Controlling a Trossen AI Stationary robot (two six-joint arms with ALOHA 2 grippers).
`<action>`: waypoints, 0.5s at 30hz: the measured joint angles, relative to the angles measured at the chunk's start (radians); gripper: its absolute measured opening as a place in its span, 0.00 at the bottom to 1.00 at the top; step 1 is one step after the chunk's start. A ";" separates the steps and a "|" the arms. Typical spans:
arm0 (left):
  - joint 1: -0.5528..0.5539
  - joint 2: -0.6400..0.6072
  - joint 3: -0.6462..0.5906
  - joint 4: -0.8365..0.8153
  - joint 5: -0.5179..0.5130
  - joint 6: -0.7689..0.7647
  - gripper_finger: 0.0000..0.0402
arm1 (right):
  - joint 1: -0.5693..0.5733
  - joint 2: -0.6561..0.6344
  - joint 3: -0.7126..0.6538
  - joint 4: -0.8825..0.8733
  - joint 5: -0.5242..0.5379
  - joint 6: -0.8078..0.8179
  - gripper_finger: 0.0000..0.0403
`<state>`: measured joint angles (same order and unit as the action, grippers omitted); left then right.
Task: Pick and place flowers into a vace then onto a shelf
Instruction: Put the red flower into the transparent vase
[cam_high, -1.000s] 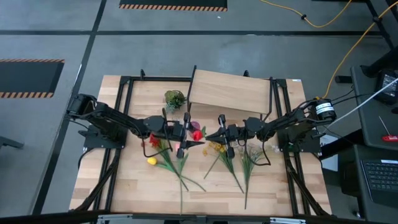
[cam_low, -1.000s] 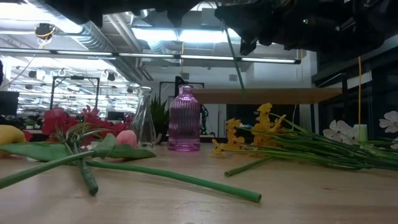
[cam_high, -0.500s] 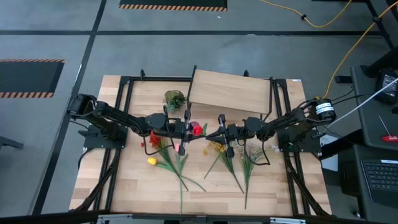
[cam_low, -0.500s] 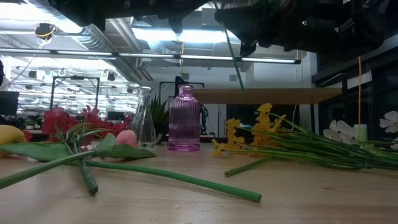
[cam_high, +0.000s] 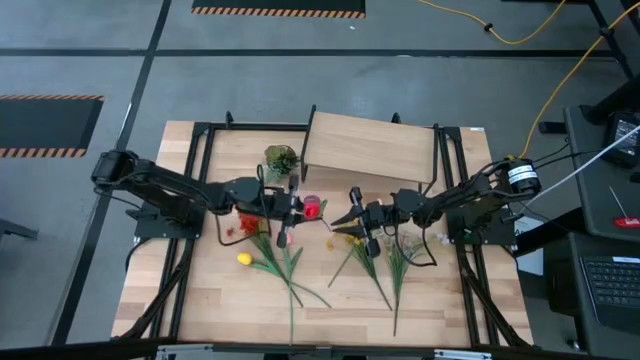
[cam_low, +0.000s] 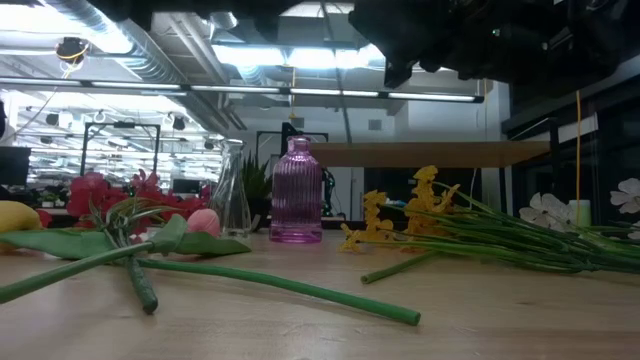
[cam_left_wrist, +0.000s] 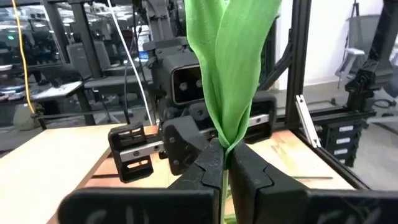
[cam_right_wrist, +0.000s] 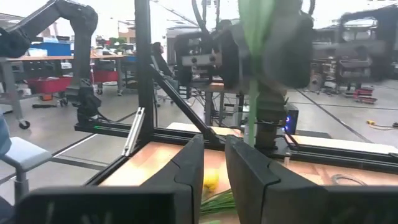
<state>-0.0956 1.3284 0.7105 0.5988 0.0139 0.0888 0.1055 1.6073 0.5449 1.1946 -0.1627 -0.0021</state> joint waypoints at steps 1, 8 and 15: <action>0.000 -0.024 0.000 -0.038 -0.002 0.001 0.01 | 0.000 0.000 0.000 0.000 0.000 -0.001 0.18; -0.001 -0.196 0.000 -0.266 -0.048 0.023 0.01 | 0.000 0.000 0.000 -0.001 0.001 -0.007 0.18; -0.010 -0.316 -0.098 -0.301 -0.169 0.004 0.01 | 0.000 -0.001 0.000 -0.012 0.003 -0.033 0.17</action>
<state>-0.1058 1.0120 0.6121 0.2982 -0.1550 0.0931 0.1051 1.6066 0.5453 1.1822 -0.1600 -0.0347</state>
